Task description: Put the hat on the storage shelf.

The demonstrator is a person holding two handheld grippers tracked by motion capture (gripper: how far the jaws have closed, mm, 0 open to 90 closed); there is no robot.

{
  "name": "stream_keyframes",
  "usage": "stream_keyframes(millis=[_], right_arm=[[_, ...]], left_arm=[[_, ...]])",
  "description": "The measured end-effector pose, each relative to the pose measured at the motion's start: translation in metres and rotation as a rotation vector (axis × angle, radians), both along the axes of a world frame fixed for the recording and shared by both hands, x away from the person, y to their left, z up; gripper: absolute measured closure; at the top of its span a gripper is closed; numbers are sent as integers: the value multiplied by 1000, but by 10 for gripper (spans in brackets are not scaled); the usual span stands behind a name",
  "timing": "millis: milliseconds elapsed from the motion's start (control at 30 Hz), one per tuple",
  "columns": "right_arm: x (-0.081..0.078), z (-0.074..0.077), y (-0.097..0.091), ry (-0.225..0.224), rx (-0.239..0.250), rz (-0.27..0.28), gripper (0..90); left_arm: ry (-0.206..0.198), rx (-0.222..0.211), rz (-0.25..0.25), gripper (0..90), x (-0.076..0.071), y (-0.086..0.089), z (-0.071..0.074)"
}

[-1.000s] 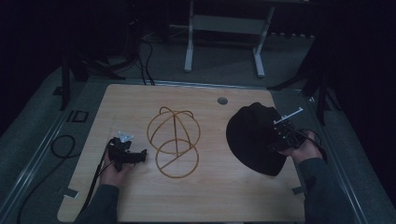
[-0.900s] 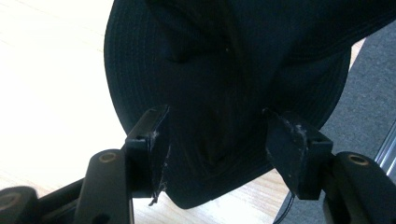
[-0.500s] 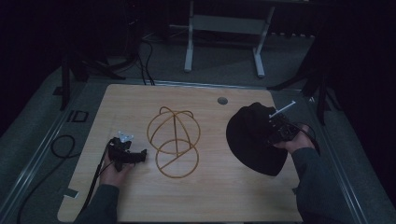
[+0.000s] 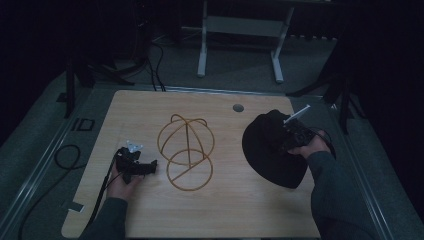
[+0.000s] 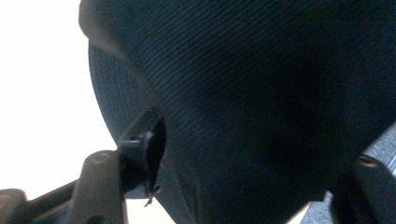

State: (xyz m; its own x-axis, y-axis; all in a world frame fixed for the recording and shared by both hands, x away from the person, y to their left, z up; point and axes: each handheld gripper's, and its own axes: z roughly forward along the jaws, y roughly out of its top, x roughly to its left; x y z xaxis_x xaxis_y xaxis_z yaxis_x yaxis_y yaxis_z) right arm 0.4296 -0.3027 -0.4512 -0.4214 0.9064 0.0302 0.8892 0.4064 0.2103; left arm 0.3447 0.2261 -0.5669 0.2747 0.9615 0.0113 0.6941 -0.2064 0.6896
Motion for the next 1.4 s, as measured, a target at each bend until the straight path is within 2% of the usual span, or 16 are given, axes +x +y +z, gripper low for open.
stream_keyframes(millis=[133, 400, 600, 633, 900, 933, 1000, 1167, 1400], right_arm=[[6, -2, 1, 28, -7, -4, 442], [14, -3, -2, 65, 25, -29, 470], [17, -4, -2, 71, 28, -37, 500], [19, -4, -2, 68, 22, -34, 573], [20, -5, 2, 81, -7, 17, 756], [20, -5, 2, 81, -7, 17, 756], [20, -5, 4, 80, -12, 34, 828], [20, -1, 4, 57, -26, 50, 860], [18, 3, 3, 52, -22, 76, 864]], left_arm=[[0, 0, 0, 15, 0, 0, 0], [0, 0, 0, 15, 0, 0, 0], [1, 0, 0, 15, 0, 0, 0], [0, 0, 0, 15, 0, 0, 0], [0, 0, 0, 16, 0, 0, 0], [0, 0, 0, 15, 0, 0, 0], [0, 0, 0, 16, 0, 0, 0], [0, 0, 0, 15, 0, 0, 0], [0, 0, 0, 15, 0, 0, 0]])
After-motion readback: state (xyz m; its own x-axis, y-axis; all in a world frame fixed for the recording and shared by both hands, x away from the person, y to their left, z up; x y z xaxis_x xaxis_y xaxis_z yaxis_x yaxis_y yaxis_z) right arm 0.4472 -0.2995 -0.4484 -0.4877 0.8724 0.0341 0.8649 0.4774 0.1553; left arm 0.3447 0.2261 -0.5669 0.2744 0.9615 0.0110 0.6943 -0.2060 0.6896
